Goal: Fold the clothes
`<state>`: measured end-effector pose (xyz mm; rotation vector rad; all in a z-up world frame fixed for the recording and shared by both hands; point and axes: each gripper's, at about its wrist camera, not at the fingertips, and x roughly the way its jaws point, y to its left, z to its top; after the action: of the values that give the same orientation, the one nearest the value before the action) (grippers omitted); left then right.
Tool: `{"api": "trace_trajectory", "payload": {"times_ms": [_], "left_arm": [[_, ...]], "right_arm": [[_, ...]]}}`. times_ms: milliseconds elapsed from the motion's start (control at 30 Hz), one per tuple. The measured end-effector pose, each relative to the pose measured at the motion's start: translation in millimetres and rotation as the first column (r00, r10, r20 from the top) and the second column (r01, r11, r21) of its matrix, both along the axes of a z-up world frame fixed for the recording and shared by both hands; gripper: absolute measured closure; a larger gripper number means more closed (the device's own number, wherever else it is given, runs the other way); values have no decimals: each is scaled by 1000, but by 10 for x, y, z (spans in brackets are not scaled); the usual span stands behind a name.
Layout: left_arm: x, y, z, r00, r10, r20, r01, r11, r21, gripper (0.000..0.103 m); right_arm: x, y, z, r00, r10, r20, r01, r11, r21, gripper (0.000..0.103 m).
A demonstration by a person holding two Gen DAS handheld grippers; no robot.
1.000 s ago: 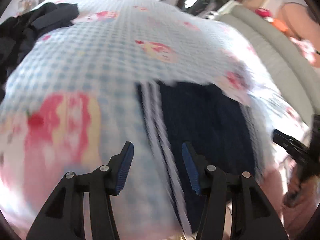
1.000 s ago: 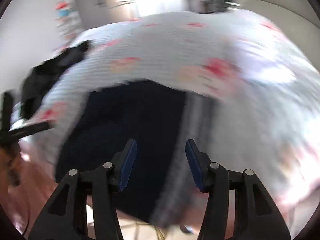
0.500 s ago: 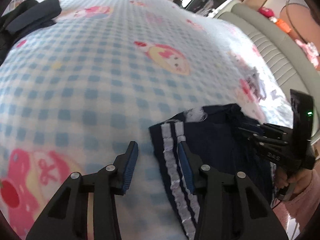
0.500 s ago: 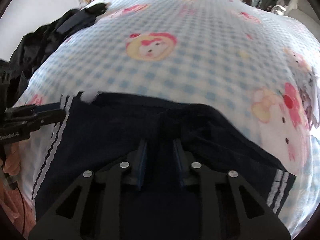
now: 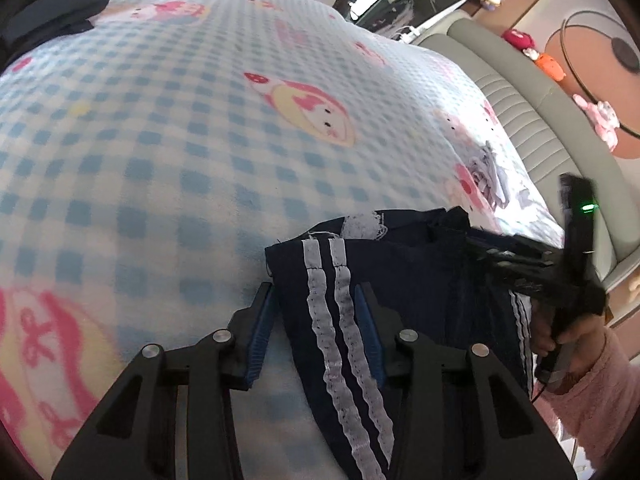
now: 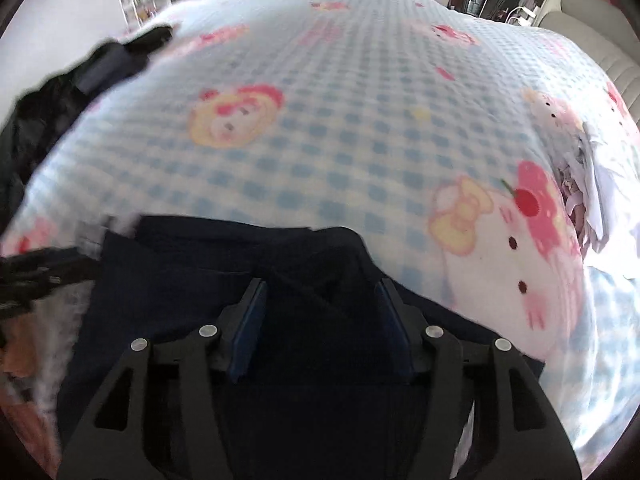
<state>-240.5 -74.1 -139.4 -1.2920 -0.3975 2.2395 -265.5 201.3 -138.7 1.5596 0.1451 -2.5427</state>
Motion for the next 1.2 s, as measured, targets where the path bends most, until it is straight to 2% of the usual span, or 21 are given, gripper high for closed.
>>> {"api": "trace_trajectory", "payload": {"times_ms": [33, 67, 100, 133, 167, 267, 333, 367, 467, 500, 533, 600, 633, 700, 733, 833, 933, 967, 1033, 1167, 1200], "left_arm": [[-3, 3, -1, 1000, 9, -3, -9, 1000, -2, 89], [-7, 0, 15, 1000, 21, -9, -21, 1000, 1, 90], [-11, -4, 31, 999, 33, -15, -33, 999, 5, 91], [-6, -14, 59, 999, 42, -23, -41, 999, 16, 93], [0, -30, 88, 998, 54, -34, -54, 998, 11, 94], [14, -83, 162, 994, 91, -59, -91, 996, -10, 96], [9, -122, 173, 992, 111, -57, -112, 993, -23, 96], [-4, -139, 158, 993, 112, -45, -113, 993, -21, 96], [-46, -125, 67, 995, 104, -3, -104, 994, -32, 96], [-51, -101, 54, 996, 88, 6, -88, 995, -36, 96], [-50, -82, 60, 997, 75, 14, -75, 997, -35, 93], [-39, -100, 117, 997, 73, 4, -73, 997, -23, 75], [-33, -110, 145, 997, 71, -1, -71, 997, -16, 62], [-6, -183, 223, 996, 87, -32, -88, 996, -7, 60], [3, -226, 260, 995, 95, -43, -96, 995, -3, 60], [2, -282, 281, 993, 96, -69, -102, 991, -85, 60], [-47, -268, 158, 998, 67, -22, -68, 996, -62, 60], [-64, -264, 117, 998, 56, -6, -57, 997, -54, 60], [-90, -199, 79, 999, 41, -15, -42, 998, -51, 60], [-117, -138, 46, 1000, 22, -22, -22, 1000, -1, 60], [-121, -128, 34, 999, 25, -21, -24, 1000, 10, 60]], "right_arm": [[-45, 7, -85, 1000, -5, 22, 5, 1000, 3, 54], [-50, 43, -115, 999, -15, 45, 17, 999, -43, 70], [-47, 75, -131, 998, -23, 61, 28, 996, -83, 75], [1, 83, -64, 999, -28, 36, 31, 996, -87, 88], [49, 93, 4, 999, -33, 9, 34, 995, -91, 92], [184, 187, 205, 997, -60, -54, 52, 990, -128, 94], [232, 278, 267, 992, -88, -89, 79, 992, -101, 98], [239, 333, 252, 990, -108, -92, 102, 992, -72, 98], [149, 601, 92, 978, -209, -6, 209, 976, -56, 97], [196, 588, 154, 976, -215, -37, 214, 976, -40, 94], [242, 575, 215, 973, -220, -69, 219, 975, -25, 90], [335, 549, 338, 964, -228, -133, 231, 973, 6, 81], [383, 525, 406, 960, -226, -166, 232, 973, 17, 77], [480, 336, 603, 959, -148, -244, 153, 988, 2, 72], [465, 217, 624, 969, -90, -231, 93, 996, 0, 62], [353, -96, 477, 991, 47, -124, -45, 999, 21, 61], [202, -217, 181, 996, 88, -6, -87, 995, 57, 61], [153, -225, 83, 996, 88, 27, -90, 994, 63, 61], [98, -136, 14, 997, 70, 39, -70, 998, -5, 65], [86, 99, 174, 1000, 11, -2, -11, 988, -154, 91], [81, 147, 202, 1000, 3, -4, -4, 983, -182, 93]]}}
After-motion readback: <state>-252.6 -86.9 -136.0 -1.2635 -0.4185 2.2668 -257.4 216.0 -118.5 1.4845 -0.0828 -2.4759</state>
